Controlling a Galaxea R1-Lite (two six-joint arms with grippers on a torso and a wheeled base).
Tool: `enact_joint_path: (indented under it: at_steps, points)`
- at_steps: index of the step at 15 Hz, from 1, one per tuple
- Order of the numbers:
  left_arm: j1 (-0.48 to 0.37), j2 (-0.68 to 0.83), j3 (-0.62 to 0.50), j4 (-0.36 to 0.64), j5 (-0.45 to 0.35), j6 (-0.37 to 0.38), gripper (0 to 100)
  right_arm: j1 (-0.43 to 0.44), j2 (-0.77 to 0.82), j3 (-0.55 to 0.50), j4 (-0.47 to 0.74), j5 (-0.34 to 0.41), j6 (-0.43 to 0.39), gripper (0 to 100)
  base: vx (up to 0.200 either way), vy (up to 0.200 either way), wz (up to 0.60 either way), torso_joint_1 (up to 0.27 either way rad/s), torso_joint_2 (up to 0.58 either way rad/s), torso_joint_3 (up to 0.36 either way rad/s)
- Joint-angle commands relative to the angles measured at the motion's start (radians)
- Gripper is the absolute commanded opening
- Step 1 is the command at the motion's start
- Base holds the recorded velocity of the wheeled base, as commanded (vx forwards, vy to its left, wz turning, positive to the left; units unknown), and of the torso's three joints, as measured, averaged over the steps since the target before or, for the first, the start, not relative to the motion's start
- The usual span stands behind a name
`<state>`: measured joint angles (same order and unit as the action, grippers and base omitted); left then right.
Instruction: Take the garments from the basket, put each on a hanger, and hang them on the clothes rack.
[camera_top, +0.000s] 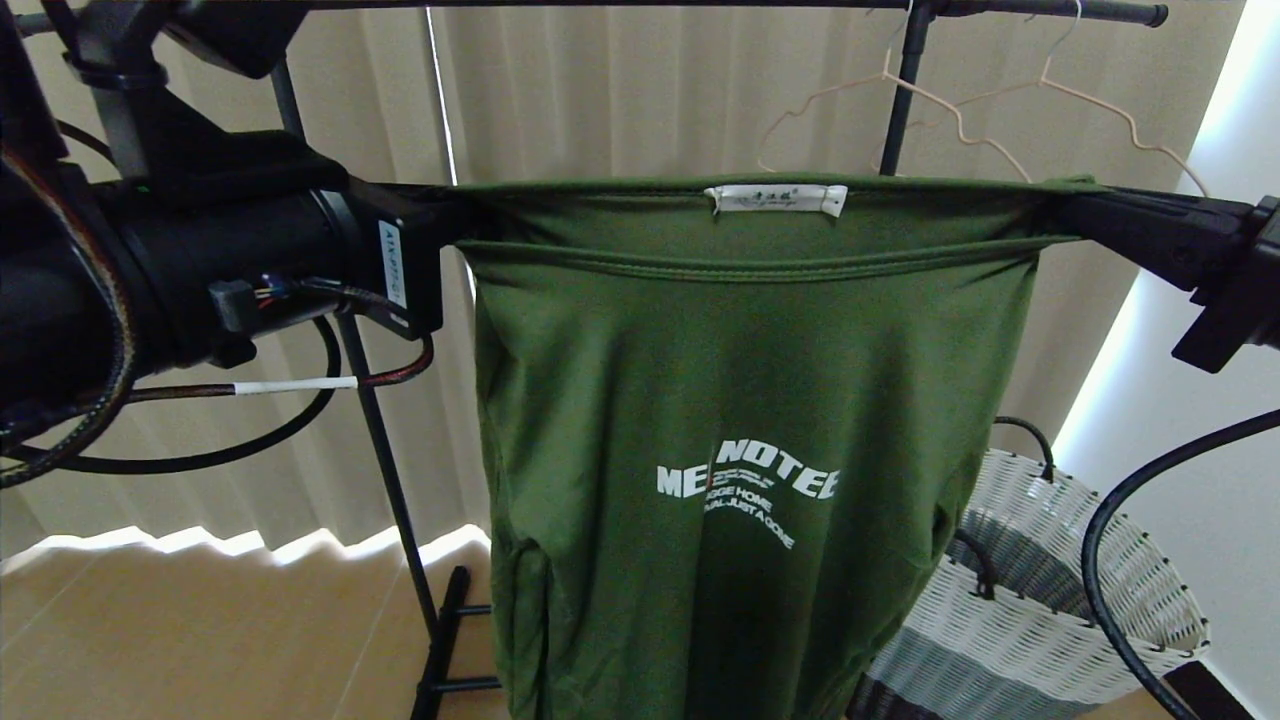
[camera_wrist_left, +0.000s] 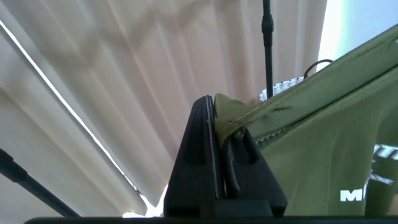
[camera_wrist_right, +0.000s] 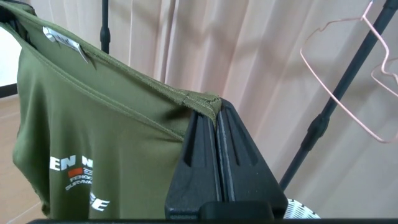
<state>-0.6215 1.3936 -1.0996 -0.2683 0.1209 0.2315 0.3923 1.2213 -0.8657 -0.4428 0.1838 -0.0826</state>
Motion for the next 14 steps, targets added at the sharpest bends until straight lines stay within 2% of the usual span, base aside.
enact_joint_path:
  at_steps: [1, 3, 4, 9, 12, 14]
  points:
    - [0.000, 0.002, 0.001, 0.000, 0.000, 0.000, 0, 0.000, 0.001, 0.002, -0.001, 0.000, 0.000, 0, 0.000, 0.000, 0.00, 0.000, 0.00, 0.000]
    - [0.000, 0.002, 0.001, 0.000, 0.000, 0.000, 0, 0.000, 0.001, 0.004, 0.001, 0.000, 0.000, 0, 0.000, 0.000, 0.00, 0.000, 0.00, 0.000]
    - [0.000, 0.002, 0.001, 0.000, 0.000, 0.000, 0, 0.000, 0.001, 0.004, 0.001, 0.000, 0.000, 100, 0.000, 0.000, 0.00, 0.000, 0.00, 0.000]
    - [0.006, 0.005, 0.001, 0.000, 0.005, -0.001, 0, 0.000, -0.011, 0.036, -0.014, 0.002, 0.001, 100, 0.000, 0.000, 0.00, 0.000, 0.00, 0.000]
    - [0.019, 0.021, 0.000, -0.002, 0.112, -0.001, 0, 0.000, -0.051, 0.070, -0.014, 0.009, 0.001, 100, 0.000, 0.000, 0.00, 0.000, 0.00, 0.000]
    - [0.020, 0.022, 0.000, -0.002, 0.132, -0.001, 0, 0.000, -0.063, 0.082, -0.016, 0.013, 0.003, 100, 0.000, 0.000, 0.00, 0.000, 0.00, 0.000]
